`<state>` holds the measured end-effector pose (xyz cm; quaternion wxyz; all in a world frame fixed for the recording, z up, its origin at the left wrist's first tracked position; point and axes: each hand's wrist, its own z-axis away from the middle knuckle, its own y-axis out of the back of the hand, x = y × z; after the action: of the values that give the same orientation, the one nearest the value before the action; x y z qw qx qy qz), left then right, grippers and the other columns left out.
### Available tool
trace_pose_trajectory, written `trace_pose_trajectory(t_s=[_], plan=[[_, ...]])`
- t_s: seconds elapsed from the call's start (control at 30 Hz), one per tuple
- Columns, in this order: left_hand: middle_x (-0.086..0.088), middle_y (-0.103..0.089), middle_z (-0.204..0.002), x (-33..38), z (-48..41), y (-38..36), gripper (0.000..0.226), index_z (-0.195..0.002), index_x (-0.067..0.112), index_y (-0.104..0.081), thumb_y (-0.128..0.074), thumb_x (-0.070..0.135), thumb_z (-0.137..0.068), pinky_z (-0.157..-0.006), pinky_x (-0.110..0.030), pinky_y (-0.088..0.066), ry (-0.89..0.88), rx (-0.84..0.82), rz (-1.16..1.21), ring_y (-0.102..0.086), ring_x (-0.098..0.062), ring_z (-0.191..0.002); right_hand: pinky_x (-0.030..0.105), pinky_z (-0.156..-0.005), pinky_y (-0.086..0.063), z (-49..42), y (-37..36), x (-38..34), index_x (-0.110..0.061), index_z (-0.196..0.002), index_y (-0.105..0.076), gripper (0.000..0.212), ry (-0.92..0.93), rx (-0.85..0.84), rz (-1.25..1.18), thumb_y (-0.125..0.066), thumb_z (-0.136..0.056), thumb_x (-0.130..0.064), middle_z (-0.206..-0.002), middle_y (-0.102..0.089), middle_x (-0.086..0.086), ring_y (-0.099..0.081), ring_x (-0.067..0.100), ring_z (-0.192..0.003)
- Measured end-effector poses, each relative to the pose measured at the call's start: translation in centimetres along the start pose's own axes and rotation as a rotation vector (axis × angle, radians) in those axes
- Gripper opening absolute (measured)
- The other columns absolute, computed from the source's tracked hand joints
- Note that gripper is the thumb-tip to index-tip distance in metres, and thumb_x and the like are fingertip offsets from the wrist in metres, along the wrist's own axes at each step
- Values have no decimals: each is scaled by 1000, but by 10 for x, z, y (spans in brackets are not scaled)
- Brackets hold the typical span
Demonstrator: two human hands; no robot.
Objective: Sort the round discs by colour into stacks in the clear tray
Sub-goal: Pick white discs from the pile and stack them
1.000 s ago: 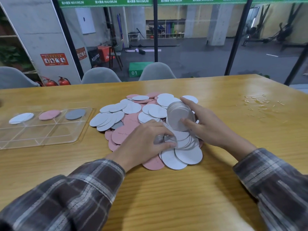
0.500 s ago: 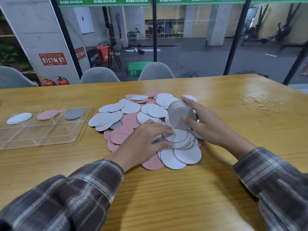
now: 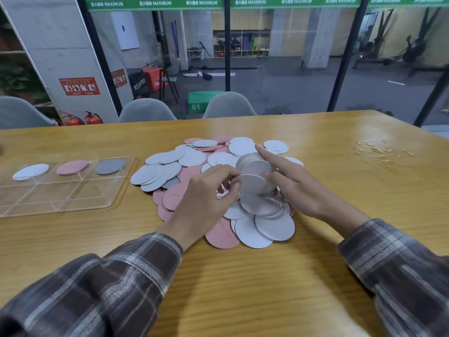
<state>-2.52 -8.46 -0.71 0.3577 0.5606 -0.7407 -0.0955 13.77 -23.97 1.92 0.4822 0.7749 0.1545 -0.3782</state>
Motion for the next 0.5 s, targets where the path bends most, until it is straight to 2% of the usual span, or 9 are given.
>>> trace_pose_trajectory(t_s=[0.07,0.13,0.2,0.23,0.3,0.37,0.43,0.5], plan=[[8,-69,-84,-2,-2,-2,9,-97,16,-75,-73,7,-93,-74,-19,-48,46,26,20,-61,-10,-77,8,-82,-42,1,-1,-3,-38,-157,-33,53,-4,11,-53,-41,-108,-20,-148,-50,-10,-53,-11,-98],[9,-70,-82,-2,-5,-2,10,-98,16,-77,-76,9,-92,-74,-19,-49,72,56,18,-62,-10,-76,8,-81,-45,2,-1,-5,-38,-157,-33,50,-7,3,-86,-40,-109,-25,-152,-46,-13,-54,-14,-100],[10,-71,-79,0,-6,-2,14,-102,16,-78,-80,11,-89,-73,-16,-51,105,82,38,-64,-9,-74,15,-100,-41,1,-1,-6,-38,-158,-28,51,13,-21,-46,-40,-109,-37,-155,-40,-19,-47,-19,-113],[9,-71,-77,1,-6,-1,17,-103,16,-78,-82,12,-87,-73,-13,-52,132,89,62,-66,-9,-74,21,-108,-37,1,-1,-5,-38,-160,-25,56,27,-32,2,-43,-107,-43,-155,-40,-17,-44,-13,-123],[7,-72,-76,2,-6,-1,18,-100,17,-77,-85,14,-85,-72,-12,-54,168,95,101,-68,-8,-74,29,-108,-40,-1,-2,-3,-36,-161,-19,68,60,-41,131,-49,-102,-49,-152,-45,-10,-46,4,-128],[7,-71,-79,3,-7,-3,18,-98,17,-75,-86,16,-84,-72,-15,-56,189,87,124,-69,-8,-75,35,-107,-41,-2,-4,1,-33,-162,-16,70,76,-38,210,-52,-102,-43,-148,-48,-1,-47,15,-129],[7,-69,-83,5,-7,-4,20,-97,16,-72,-87,16,-84,-71,-19,-58,205,76,141,-68,-9,-77,37,-109,-40,-4,-4,4,-30,-162,-18,68,82,-27,220,-53,-104,-36,-147,-50,1,-47,16,-129],[7,-66,-85,7,-7,-5,24,-94,16,-67,-88,17,-83,-69,-22,-58,193,84,130,-67,-11,-78,32,-110,-38,-5,-3,5,-29,-162,-19,69,76,-15,212,-54,-104,-35,-151,-48,-3,-46,8,-125]])
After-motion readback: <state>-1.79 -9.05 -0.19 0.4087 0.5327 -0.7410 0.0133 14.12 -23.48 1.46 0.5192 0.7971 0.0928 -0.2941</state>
